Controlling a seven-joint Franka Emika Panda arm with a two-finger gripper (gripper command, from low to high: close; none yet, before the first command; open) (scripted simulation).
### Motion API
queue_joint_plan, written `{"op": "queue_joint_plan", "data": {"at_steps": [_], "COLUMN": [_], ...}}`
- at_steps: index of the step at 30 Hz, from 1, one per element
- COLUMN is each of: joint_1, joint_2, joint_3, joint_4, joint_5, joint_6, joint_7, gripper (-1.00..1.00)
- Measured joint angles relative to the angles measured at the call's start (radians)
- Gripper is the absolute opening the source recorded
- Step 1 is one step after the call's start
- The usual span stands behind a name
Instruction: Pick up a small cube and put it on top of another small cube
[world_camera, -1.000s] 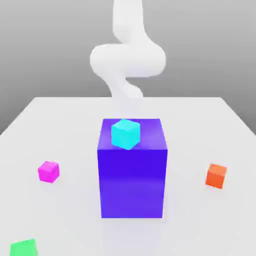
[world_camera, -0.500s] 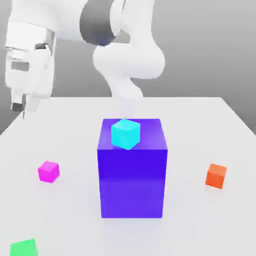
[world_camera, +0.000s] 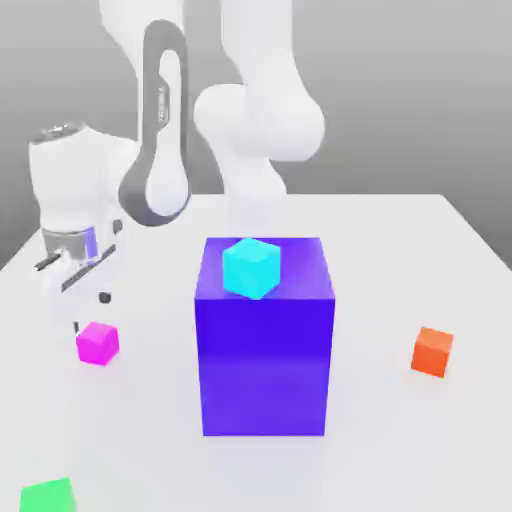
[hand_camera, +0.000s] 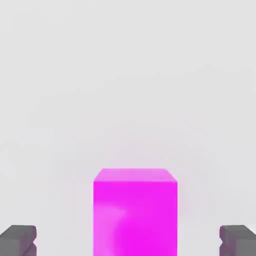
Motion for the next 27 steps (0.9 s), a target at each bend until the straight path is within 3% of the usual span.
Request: {"op": "queue_joint_plan", "data": {"at_steps": [3, 4, 11, 19, 27], "joint_1": [-0.071, -0.091, -0.098, -0.068, 0.019], "joint_2": [0.108, 0.140, 0.146, -0.115, -0.022], "joint_3": [0.081, 0.100, 0.107, 0.041, 0.144], "joint_4": [0.019, 0.025, 0.026, -0.022, 0.231], "joint_5": [0.037, 0.038, 0.035, -0.085, -0.079], "joint_6": [0.088, 0.115, 0.121, -0.092, -0.256], "joint_7": [-0.029, -0.031, -0.029, 0.058, 0.031], "gripper": [0.00, -1.00, -1.00, -1.00, -1.00]}}
